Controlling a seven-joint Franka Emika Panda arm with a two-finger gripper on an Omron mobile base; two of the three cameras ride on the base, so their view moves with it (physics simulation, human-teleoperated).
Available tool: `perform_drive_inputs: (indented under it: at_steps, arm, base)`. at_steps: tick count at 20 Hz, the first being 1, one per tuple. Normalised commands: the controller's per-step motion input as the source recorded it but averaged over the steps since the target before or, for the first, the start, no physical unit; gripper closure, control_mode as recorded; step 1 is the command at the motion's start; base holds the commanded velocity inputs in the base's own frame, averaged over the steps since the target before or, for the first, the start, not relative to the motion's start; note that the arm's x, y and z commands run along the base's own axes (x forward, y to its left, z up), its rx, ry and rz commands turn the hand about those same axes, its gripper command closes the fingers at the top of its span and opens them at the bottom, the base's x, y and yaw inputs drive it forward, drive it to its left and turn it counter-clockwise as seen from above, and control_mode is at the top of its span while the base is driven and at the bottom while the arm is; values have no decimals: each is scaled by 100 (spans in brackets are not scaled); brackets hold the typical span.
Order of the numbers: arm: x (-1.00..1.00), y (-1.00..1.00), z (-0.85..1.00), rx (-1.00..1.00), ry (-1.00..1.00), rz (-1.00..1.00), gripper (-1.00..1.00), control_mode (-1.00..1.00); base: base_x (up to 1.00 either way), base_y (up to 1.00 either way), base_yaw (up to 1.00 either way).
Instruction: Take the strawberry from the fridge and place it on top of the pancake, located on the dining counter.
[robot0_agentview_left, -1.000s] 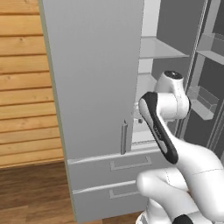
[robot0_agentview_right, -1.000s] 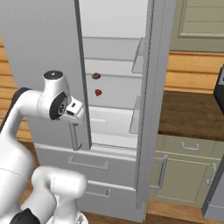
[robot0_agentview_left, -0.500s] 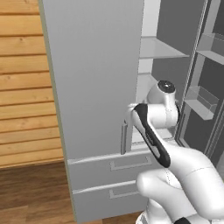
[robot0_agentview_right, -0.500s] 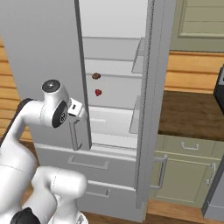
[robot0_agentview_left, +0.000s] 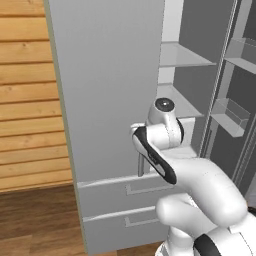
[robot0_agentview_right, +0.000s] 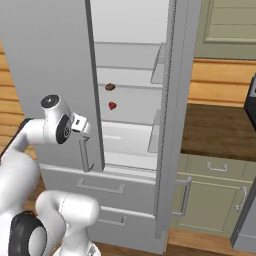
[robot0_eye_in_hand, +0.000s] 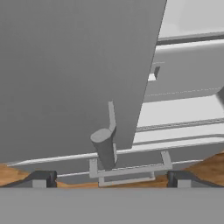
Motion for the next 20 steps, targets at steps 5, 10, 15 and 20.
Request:
perform_drive_inputs:
  at_steps: [5,10,15,20]
  arm:
    - [49,-18,-12,2,7,0,-100,-100]
    - [47,1,-53,1,15,0,-100,-100]
    - [22,7,-34,1,6,0,-100,-100]
    - [12,22,-29,1,0,0,-100,-100]
  base:
    - [0,0,0]
    - [0,0,0]
    - [0,0,0]
    - [0,0,0]
